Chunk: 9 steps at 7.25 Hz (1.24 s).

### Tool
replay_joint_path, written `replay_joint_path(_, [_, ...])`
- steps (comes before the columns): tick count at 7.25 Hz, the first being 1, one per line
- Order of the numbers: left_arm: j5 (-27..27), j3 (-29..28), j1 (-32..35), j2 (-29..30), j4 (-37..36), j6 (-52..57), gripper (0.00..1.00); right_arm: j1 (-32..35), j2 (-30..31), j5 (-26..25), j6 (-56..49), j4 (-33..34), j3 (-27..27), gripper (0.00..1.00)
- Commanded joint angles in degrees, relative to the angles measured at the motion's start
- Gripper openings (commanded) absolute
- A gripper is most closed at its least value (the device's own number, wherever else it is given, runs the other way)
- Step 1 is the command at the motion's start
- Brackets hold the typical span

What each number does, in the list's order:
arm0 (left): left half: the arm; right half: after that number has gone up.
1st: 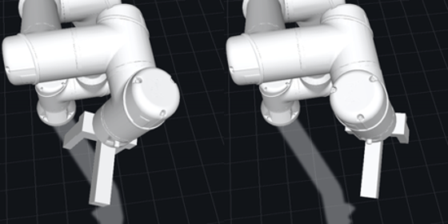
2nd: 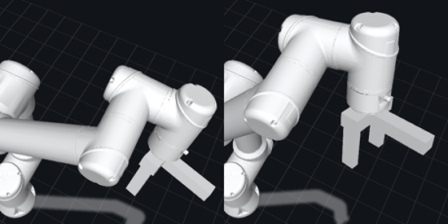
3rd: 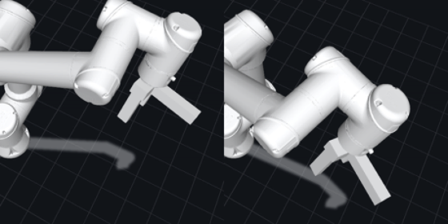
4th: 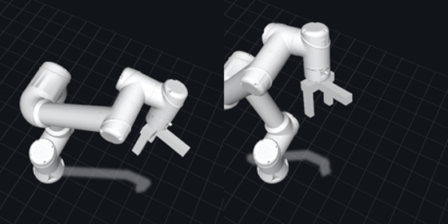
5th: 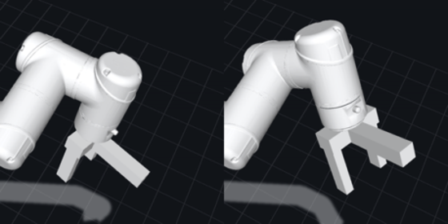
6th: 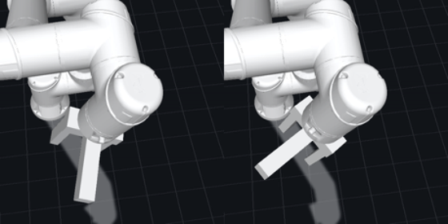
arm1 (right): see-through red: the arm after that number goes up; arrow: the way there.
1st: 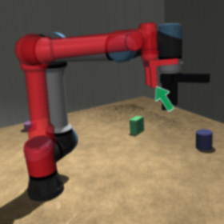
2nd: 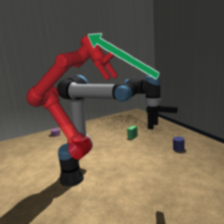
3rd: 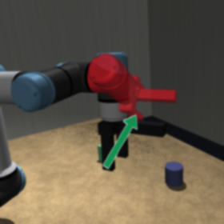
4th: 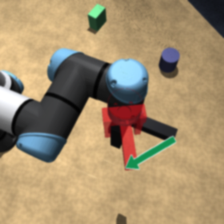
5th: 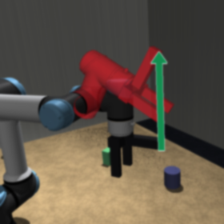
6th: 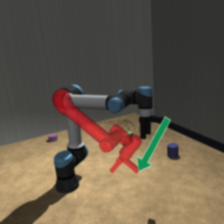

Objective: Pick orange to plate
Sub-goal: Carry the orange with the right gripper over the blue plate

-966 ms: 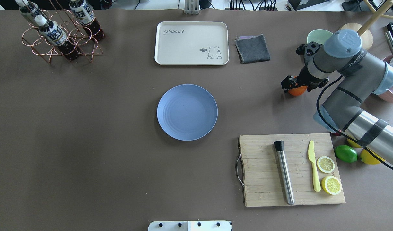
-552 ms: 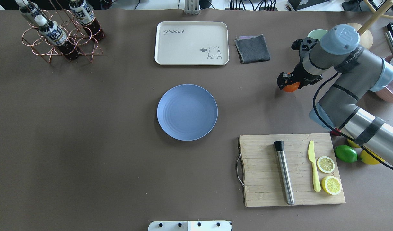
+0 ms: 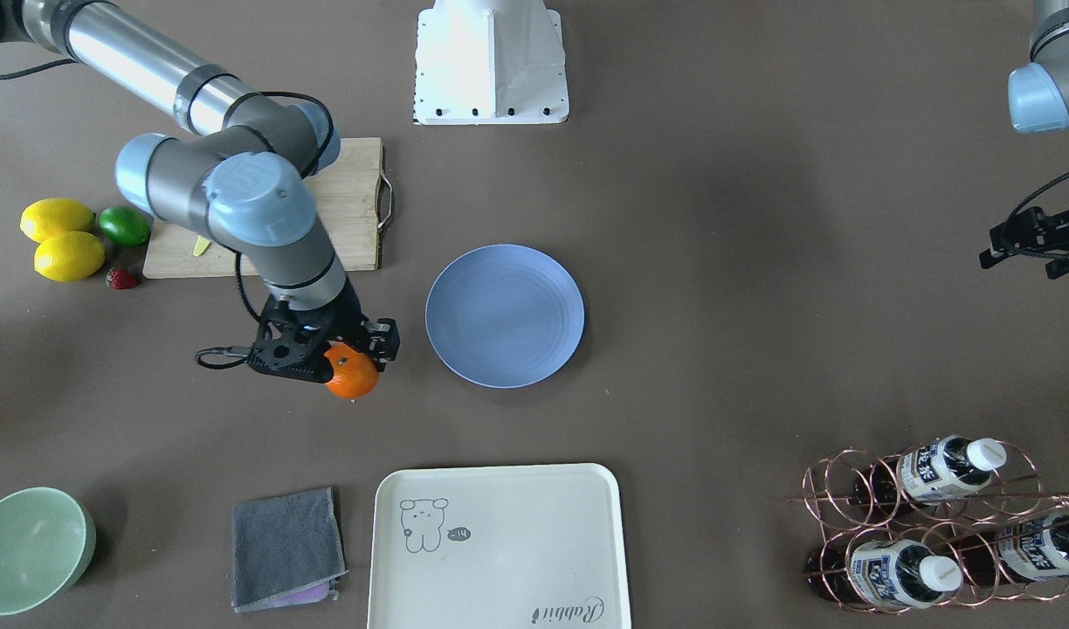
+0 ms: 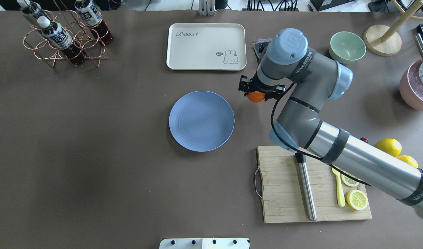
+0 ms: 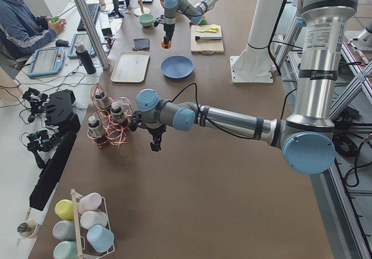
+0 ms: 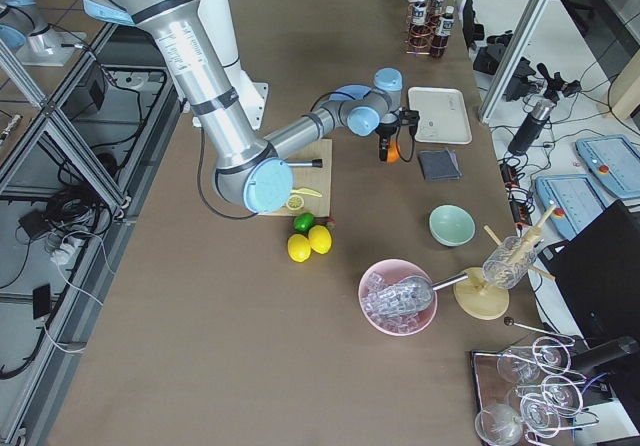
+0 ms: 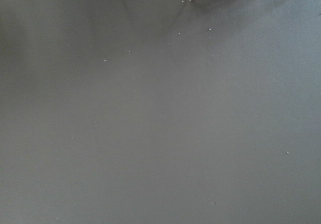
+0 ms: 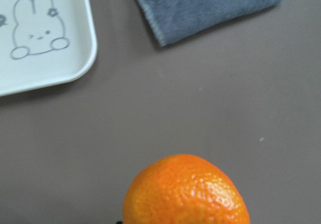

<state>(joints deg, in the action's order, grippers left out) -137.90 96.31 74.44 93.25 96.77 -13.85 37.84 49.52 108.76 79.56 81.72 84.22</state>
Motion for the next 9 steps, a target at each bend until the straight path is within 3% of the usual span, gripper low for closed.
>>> replay_joint_path(1, [0.0, -0.1, 0.0, -0.1, 0.0, 0.1, 0.98, -7.2, -6.3, -5.5, 10.9, 4.9, -0.8, 0.00])
replay_joint_path(4, [-0.1, 0.3, 1.0, -1.7, 0.4, 0.1, 0.98, -11.5, -14.0, -8.6, 14.6, 6.6, -9.9, 0.00])
replay_joint_path(7, [0.0, 0.3, 1.3, -1.7, 0.4, 0.1, 0.98, -12.1, -13.8, -9.5, 13.9, 6.2, -10.0, 0.00])
replay_joint_path(8, [0.0, 0.3, 1.4, -2.3, 0.4, 0.1, 0.98, -11.9, -13.9, -9.4, 13.5, 5.9, -10.0, 0.78])
replay_joint_path(9, [0.0, 0.3, 1.4, -2.4, 0.7, 0.1, 0.98, -11.9, -14.1, -9.5, 12.5, 6.0, -9.6, 1.00])
